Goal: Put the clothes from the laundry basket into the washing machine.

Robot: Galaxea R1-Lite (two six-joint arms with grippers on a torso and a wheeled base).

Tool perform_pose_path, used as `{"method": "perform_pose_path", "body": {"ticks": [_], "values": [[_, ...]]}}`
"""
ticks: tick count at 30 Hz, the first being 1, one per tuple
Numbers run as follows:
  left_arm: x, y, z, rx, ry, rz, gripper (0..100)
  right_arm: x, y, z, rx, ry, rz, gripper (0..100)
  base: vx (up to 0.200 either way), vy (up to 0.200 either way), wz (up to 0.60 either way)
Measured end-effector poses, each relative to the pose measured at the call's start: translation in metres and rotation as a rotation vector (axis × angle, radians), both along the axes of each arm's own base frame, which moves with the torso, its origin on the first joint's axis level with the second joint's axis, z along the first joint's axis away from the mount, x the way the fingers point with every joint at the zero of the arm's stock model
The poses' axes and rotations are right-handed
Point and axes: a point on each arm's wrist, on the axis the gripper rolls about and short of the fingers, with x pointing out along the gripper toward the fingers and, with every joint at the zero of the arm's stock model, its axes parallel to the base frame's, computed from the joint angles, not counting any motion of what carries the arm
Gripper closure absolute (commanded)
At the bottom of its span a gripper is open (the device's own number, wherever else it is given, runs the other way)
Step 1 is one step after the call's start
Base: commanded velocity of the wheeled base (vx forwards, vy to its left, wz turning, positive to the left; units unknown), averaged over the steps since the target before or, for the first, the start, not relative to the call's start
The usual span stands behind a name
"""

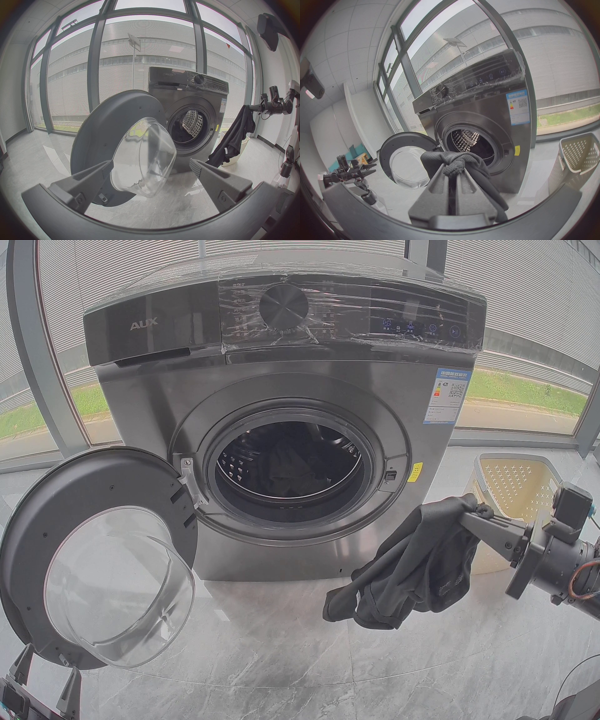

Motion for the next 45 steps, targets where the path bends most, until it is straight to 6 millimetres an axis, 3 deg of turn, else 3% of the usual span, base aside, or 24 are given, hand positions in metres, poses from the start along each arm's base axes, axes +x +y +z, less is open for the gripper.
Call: {"method": "perform_pose_path", "body": {"ticks": [11,18,36,45], "values": [[0.000,0.000,0.000,0.005,0.000,0.000,0,-0.013,-0.010,-0.024,-0.001,0.111,0.033,100,0.000,0.000,0.00],[0.000,0.000,0.000,0.005,0.000,0.001,0,-0.019,-0.016,-0.029,-0.004,0.111,0.098,100,0.171,0.000,0.00],[0.000,-0.001,0.003,0.033,-0.022,-0.028,0,-0.001,-0.001,-0.037,-0.026,0.110,0.121,100,0.000,0.000,0.00],[-0.006,-0.006,0.057,0.023,-0.123,-0.284,0,0.012,0.013,-0.042,-0.032,0.120,0.120,100,0.000,0.000,0.00]]}}
